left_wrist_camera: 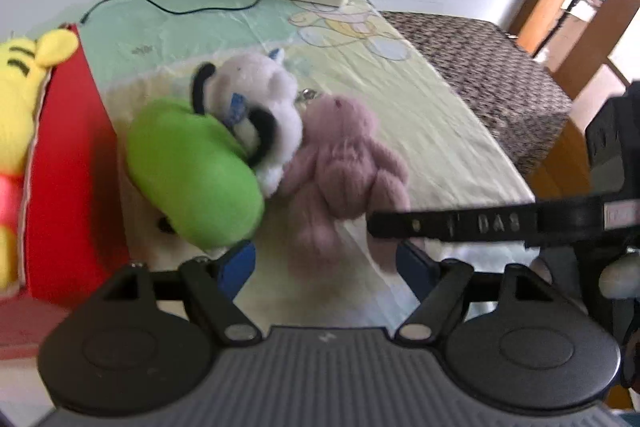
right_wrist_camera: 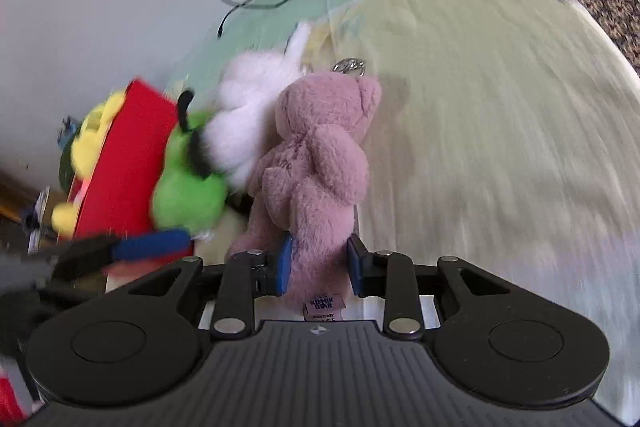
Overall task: Organize objects
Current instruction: 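Close both grippers on the pink teddy bear's body, then lift the pink teddy bear with both grippers and carry it over the red box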
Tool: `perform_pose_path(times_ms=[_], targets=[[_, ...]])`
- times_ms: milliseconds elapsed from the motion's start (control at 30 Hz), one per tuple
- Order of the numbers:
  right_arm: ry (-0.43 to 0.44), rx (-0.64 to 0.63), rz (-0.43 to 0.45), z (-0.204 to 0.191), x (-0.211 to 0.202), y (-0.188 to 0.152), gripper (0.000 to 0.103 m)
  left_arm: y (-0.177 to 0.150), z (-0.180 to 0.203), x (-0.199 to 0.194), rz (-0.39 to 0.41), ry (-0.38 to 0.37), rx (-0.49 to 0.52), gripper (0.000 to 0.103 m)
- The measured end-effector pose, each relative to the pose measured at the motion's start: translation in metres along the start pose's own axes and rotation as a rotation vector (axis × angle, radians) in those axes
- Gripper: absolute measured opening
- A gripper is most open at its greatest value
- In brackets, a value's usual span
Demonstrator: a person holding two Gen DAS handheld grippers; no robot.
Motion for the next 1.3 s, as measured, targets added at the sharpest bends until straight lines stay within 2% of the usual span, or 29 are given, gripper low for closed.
perform_pose_path(times_ms=[267, 333, 500, 567, 700, 800, 967, 1067, 1133, 1200, 1300], targets=[[0.031, -0.026, -0.106, 0.000, -0.032, -0.053, 0.033, -0.014, 0.028, -0.004, -0.023, -0.109, 0.090, 0.079], [0.021, -0.036, -0.101, 0.003, -0.038, -0.056, 0.035, -0.019, 0.034, 0.001, -0.040, -0.125, 0.104, 0.079], [0.014, 0.093, 0.051, 0.026, -0.055, -0.032, 0.043, -0.024, 0.038, 0.006, -0.057, -0.138, 0.108, 0.079], [0.018, 0.133, 0.079, 0.032, -0.050, -0.023, 0.045, -0.026, 0.037, 0.006, -0.059, -0.138, 0.108, 0.080], [0.064, 0.170, 0.040, 0.033, -0.023, -0.018, 0.045, -0.030, 0.039, 0.009, -0.074, -0.154, 0.098, 0.083], [0.131, 0.204, 0.028, 0.027, -0.011, -0.014, 0.045, -0.034, 0.045, 0.012, -0.082, -0.171, 0.104, 0.089], [0.229, 0.253, -0.004, 0.011, 0.006, -0.014, 0.045, -0.037, 0.047, 0.028, -0.111, -0.145, 0.090, 0.089], [0.236, 0.223, -0.020, 0.002, 0.010, -0.013, 0.042, -0.034, 0.045, 0.030, -0.111, -0.132, 0.087, 0.089], [0.239, 0.191, -0.031, -0.002, 0.010, -0.014, 0.039, -0.033, 0.045, 0.030, -0.107, -0.124, 0.089, 0.084], [0.234, 0.155, -0.031, -0.004, 0.004, -0.014, 0.038, -0.034, 0.049, 0.027, -0.097, -0.114, 0.117, 0.079], [0.233, 0.113, -0.029, -0.006, -0.007, -0.016, 0.038, -0.035, 0.054, 0.022, -0.086, -0.106, 0.150, 0.079]])
Point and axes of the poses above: each gripper's, at about its wrist camera, not at the fingertips, and x roughly the way its jaws point, z to its right, y to its top, the point moved 9 cm from there along x, roughly the way its jaws point
